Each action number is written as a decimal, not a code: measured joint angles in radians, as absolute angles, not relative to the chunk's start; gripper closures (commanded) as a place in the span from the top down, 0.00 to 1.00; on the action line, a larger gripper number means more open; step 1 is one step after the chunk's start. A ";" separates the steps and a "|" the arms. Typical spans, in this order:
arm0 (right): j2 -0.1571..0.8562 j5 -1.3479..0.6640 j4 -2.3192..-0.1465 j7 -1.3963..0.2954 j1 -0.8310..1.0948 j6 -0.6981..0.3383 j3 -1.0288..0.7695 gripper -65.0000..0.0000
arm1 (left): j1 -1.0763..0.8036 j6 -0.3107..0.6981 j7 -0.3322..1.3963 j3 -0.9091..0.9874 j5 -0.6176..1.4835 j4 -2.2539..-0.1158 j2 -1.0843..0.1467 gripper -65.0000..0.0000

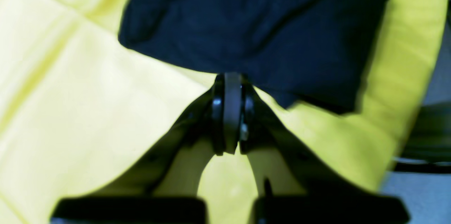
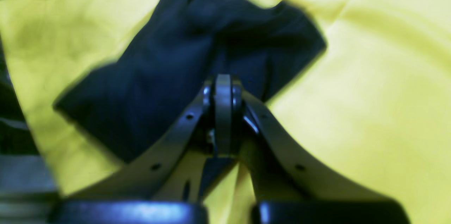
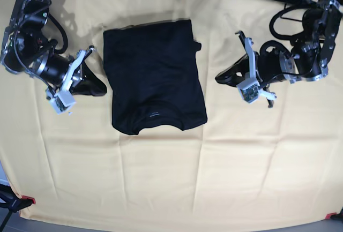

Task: Fold the T-shirt properly
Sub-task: 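Open both grippers and withdraw them from the folded shirt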

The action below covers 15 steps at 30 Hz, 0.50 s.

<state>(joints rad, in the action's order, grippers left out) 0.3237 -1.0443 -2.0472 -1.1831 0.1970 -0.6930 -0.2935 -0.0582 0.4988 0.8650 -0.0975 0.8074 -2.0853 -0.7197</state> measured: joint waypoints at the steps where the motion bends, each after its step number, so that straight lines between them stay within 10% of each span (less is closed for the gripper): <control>1: 0.324 -1.047 -2.089 -1.186 0.244 -0.692 -0.312 0.00 | -0.093 0.497 0.874 -0.071 0.813 -2.117 -0.720 0.00; 15: 0.325 -1.152 -2.343 -1.241 0.852 -0.649 -0.599 0.00 | -0.699 0.424 0.970 0.222 0.757 -2.340 -0.710 0.00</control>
<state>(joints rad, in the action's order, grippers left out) 0.3252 -1.1522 -2.3432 -1.2407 0.8520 -0.6491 -0.5987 -0.6994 0.4236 0.9695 0.2218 0.7570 -2.3402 -0.7105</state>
